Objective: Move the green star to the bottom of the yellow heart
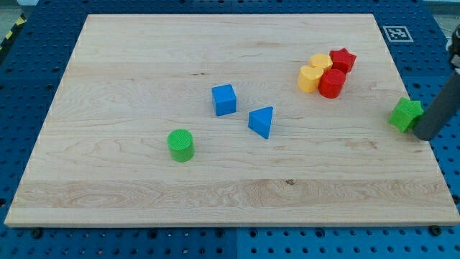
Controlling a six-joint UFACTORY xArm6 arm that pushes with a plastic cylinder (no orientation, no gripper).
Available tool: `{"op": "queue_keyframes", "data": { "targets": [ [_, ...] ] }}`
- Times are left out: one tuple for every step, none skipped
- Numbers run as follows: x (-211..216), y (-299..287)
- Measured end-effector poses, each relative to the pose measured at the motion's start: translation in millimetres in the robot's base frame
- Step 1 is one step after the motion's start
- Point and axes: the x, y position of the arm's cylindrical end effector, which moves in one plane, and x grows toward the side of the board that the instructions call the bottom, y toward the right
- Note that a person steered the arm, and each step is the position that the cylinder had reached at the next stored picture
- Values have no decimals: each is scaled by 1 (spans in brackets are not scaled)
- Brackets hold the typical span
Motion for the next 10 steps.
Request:
{"op": "queue_keyframes", "data": {
  "targets": [
    [0,39],
    [-5,40],
    [-32,22],
    [-31,-41],
    [-21,-93],
    [-6,-102],
    [-2,-110],
    [-2,-111],
    [-8,-111],
    [-8,-129]
  ]
}}
